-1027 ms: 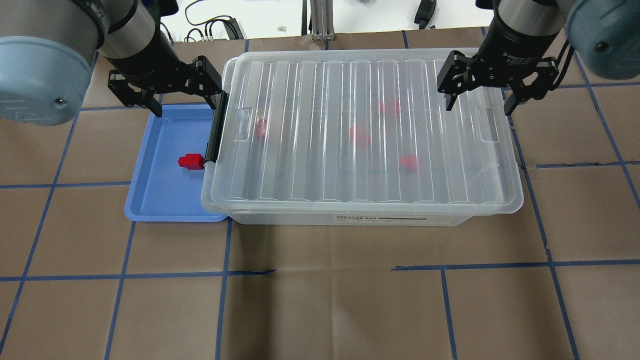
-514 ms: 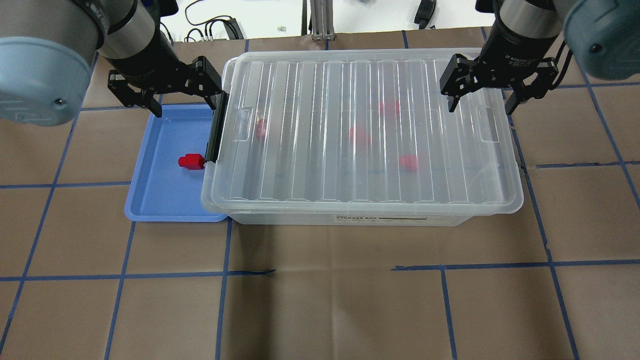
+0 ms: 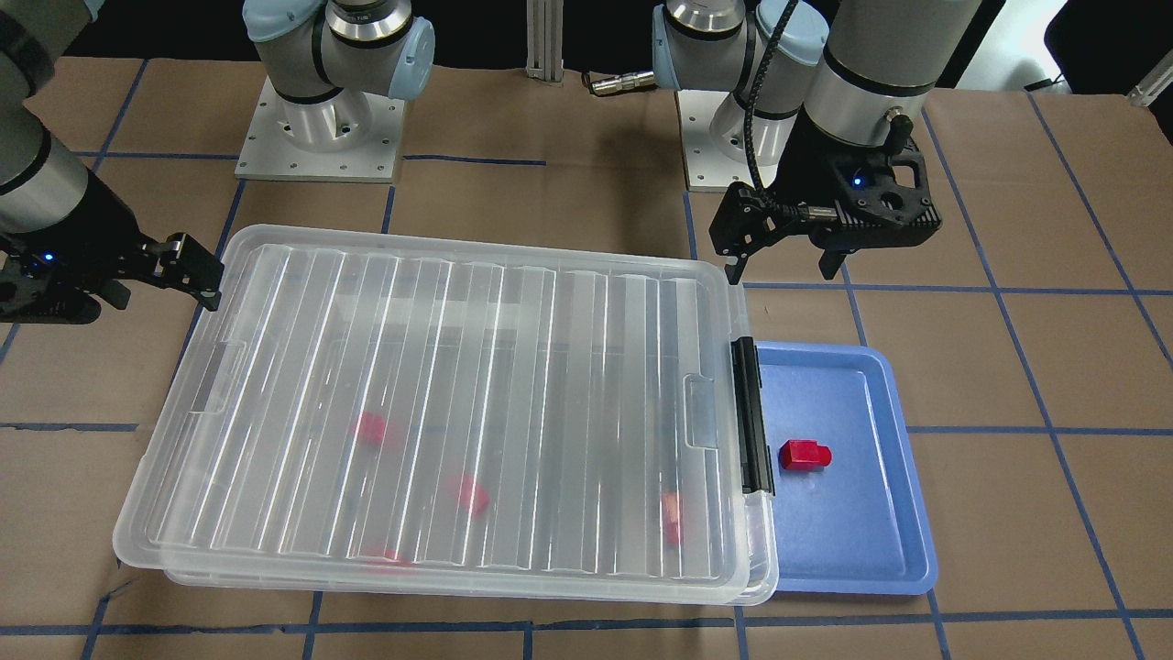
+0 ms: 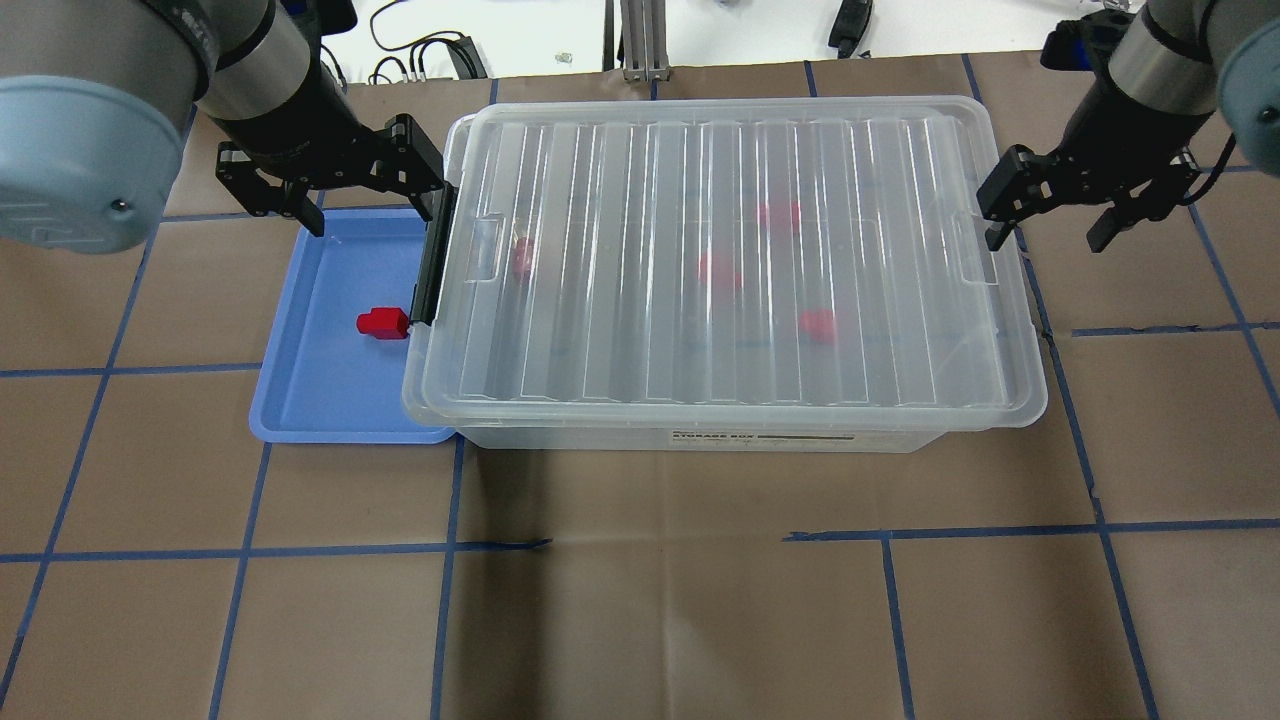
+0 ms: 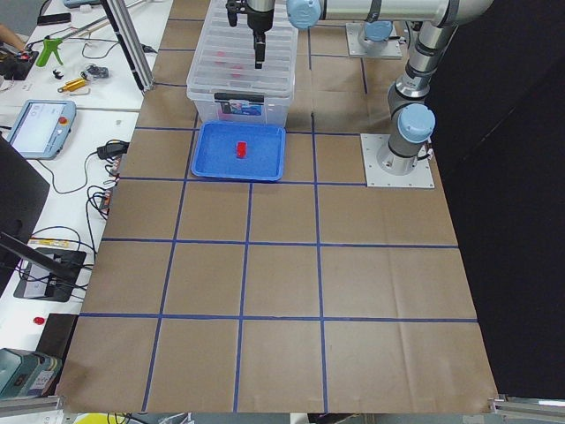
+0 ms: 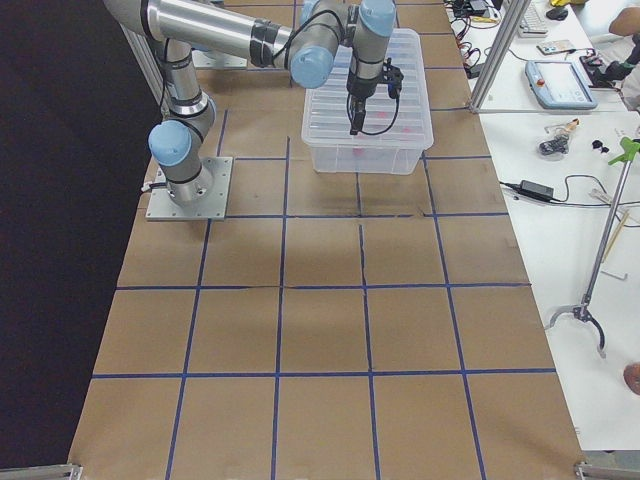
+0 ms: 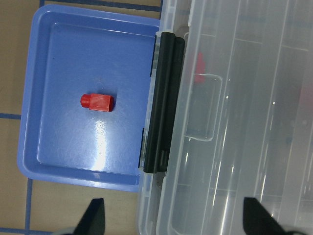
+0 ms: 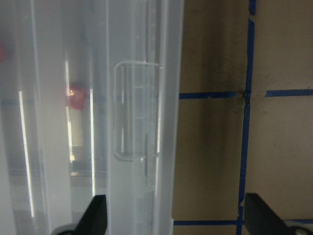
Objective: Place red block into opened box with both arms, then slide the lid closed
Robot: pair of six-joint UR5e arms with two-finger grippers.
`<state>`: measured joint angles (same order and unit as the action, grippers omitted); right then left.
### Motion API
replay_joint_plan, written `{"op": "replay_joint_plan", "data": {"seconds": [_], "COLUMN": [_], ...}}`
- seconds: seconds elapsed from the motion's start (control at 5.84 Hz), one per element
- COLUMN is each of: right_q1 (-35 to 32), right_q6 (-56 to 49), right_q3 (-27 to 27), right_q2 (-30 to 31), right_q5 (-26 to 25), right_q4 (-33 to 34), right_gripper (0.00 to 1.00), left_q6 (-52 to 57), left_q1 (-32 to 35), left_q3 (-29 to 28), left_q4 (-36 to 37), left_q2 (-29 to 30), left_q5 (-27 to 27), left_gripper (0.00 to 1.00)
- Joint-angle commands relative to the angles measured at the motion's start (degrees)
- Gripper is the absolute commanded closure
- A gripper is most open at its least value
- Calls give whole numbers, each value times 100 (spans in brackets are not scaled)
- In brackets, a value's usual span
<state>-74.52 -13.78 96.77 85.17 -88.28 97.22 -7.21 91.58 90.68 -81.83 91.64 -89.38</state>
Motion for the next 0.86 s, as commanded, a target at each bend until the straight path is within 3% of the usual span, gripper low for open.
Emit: {"op": "replay_joint_plan", "data": {"seconds": [0.0, 0.68], "right_q1": [254, 254], "right_q6": [-195, -387], "right_q3": [639, 712], "right_q2": [43, -62], "right_q5": [39, 22], "right_q4": [613, 658], "right_gripper": [0, 0], "left_q6": [-9, 0], "left_q1": [0, 0], "left_q3": [3, 3], "left_q4": [0, 0], "left_q2": [3, 3], "left_q5": [0, 0], "left_gripper": [1, 1]}}
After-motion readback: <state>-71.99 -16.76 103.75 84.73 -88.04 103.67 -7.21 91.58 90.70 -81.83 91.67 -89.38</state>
